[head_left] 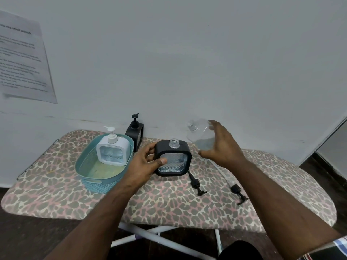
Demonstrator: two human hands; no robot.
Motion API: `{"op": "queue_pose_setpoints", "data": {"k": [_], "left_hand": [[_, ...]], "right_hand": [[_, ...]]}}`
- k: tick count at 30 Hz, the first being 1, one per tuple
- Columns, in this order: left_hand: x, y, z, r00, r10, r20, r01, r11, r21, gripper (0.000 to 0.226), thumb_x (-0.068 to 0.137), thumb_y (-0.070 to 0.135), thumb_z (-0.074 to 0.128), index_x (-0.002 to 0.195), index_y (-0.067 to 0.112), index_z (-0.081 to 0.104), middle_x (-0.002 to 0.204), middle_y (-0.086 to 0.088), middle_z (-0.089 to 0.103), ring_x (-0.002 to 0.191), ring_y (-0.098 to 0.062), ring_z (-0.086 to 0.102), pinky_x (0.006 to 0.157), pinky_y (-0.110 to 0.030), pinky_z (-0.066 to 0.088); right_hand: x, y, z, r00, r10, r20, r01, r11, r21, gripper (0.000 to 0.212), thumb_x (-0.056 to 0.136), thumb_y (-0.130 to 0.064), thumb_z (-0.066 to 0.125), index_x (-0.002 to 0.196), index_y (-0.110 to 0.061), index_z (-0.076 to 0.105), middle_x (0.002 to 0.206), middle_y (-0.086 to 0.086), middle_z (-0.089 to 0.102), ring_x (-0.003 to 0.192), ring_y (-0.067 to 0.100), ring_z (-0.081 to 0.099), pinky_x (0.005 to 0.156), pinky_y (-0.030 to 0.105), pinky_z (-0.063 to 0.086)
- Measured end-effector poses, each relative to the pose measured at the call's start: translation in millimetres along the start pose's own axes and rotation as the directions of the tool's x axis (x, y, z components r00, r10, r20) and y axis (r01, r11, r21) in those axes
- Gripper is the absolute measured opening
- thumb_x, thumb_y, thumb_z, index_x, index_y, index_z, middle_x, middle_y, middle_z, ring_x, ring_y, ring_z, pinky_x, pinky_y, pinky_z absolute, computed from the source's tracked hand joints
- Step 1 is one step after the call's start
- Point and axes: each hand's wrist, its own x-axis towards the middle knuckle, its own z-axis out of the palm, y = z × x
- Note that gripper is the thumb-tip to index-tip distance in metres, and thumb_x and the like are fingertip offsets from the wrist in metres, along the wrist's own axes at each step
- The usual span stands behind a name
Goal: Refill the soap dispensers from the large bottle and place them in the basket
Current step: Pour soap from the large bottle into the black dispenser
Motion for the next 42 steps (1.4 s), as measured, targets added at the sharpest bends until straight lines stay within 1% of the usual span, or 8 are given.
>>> {"op": "queue_pose_setpoints", "data": {"k": [2, 5, 12, 18, 25, 30, 38, 42], "left_hand": [[-0.2, 0.9, -0.1, 1.0, 0.003, 0.004, -0.003, 1.0, -0.005, 0.051, 0.09, 0.009, 0.077, 0.126, 0.04, 0.058, 0.125, 0.006, 0.07, 0.112, -0.01, 0.072, 0.091, -0.034, 0.062], [-0.8, 1.1, -0.3, 1.0, 0.002, 0.008, -0.002, 1.0, 0.001, 0.051, 0.09, 0.009, 0.077, 0.128, 0.038, 0.058, 0.126, 0.004, 0.071, 0.113, -0.012, 0.071, 0.092, -0.034, 0.061], [-1.0, 1.9, 1.3, 1.0, -0.009, 0.014, 0.009, 1.0, -0.005, 0.056, 0.09, 0.009, 0.078, 0.138, 0.029, 0.057, 0.129, 0.001, 0.07, 0.116, -0.014, 0.071, 0.096, -0.039, 0.061], [-0.7, 2.3, 2.0, 1.0, -0.007, 0.016, 0.007, 1.0, 0.007, 0.057, 0.09, 0.01, 0.078, 0.139, 0.028, 0.057, 0.13, 0.001, 0.069, 0.118, -0.014, 0.069, 0.096, -0.039, 0.061], [-0.7, 1.7, 2.6, 1.0, -0.016, 0.016, 0.016, 1.0, 0.001, 0.054, 0.09, 0.009, 0.077, 0.136, 0.031, 0.058, 0.129, 0.002, 0.069, 0.118, -0.014, 0.069, 0.097, -0.04, 0.06], [-1.4, 3.6, 4.0, 1.0, -0.011, 0.018, 0.011, 1.0, -0.001, 0.052, 0.09, 0.008, 0.076, 0.131, 0.034, 0.057, 0.127, 0.002, 0.069, 0.118, -0.014, 0.068, 0.097, -0.038, 0.06], [1.9, -1.0, 2.8, 1.0, -0.012, 0.015, 0.013, 1.0, -0.003, 0.053, 0.089, 0.011, 0.079, 0.128, 0.042, 0.06, 0.13, 0.0, 0.07, 0.121, -0.017, 0.068, 0.1, -0.048, 0.059], [3.2, -3.1, 2.1, 1.0, -0.007, 0.022, 0.007, 1.0, -0.006, 0.055, 0.089, 0.011, 0.079, 0.131, 0.039, 0.06, 0.129, -0.002, 0.07, 0.12, -0.018, 0.068, 0.101, -0.048, 0.058]], "right_hand": [[-1.7, -2.7, -4.9, 0.998, -0.062, -0.015, 0.059, 0.988, -0.144, 0.107, 0.064, -0.037, 0.089, 0.152, -0.026, 0.029, 0.148, 0.002, 0.048, 0.129, 0.025, 0.049, 0.102, 0.041, 0.047], [-2.0, -4.8, -10.7, 0.986, -0.164, -0.037, 0.146, 0.943, -0.3, 0.104, 0.064, -0.038, 0.088, 0.151, -0.023, 0.034, 0.145, 0.004, 0.053, 0.126, 0.027, 0.054, 0.103, 0.044, 0.047], [1.8, -5.5, -15.4, 0.959, -0.283, -0.026, 0.235, 0.84, -0.49, 0.097, 0.064, -0.038, 0.085, 0.149, -0.023, 0.041, 0.141, 0.006, 0.058, 0.124, 0.029, 0.056, 0.101, 0.049, 0.047], [4.7, -8.2, -16.4, 0.957, -0.291, -0.001, 0.242, 0.799, -0.551, 0.099, 0.066, -0.038, 0.085, 0.151, -0.026, 0.036, 0.146, 0.004, 0.052, 0.131, 0.027, 0.051, 0.109, 0.052, 0.041], [8.4, -11.6, -18.6, 0.947, -0.322, 0.008, 0.264, 0.76, -0.594, 0.099, 0.067, -0.043, 0.086, 0.15, -0.026, 0.035, 0.147, 0.005, 0.051, 0.131, 0.028, 0.05, 0.109, 0.054, 0.039], [9.9, -11.3, -21.8, 0.942, -0.335, 0.007, 0.268, 0.742, -0.614, 0.098, 0.066, -0.04, 0.086, 0.15, -0.025, 0.037, 0.146, 0.006, 0.052, 0.131, 0.029, 0.05, 0.11, 0.056, 0.037], [10.6, -11.2, -23.9, 0.933, -0.361, 0.003, 0.286, 0.732, -0.619, 0.099, 0.063, -0.036, 0.089, 0.148, -0.024, 0.038, 0.144, 0.007, 0.053, 0.132, 0.03, 0.05, 0.11, 0.057, 0.036], [10.9, -11.5, -24.6, 0.929, -0.369, 0.012, 0.295, 0.722, -0.626, 0.1, 0.063, -0.035, 0.089, 0.148, -0.025, 0.038, 0.145, 0.006, 0.053, 0.132, 0.03, 0.05, 0.11, 0.058, 0.036]]}}
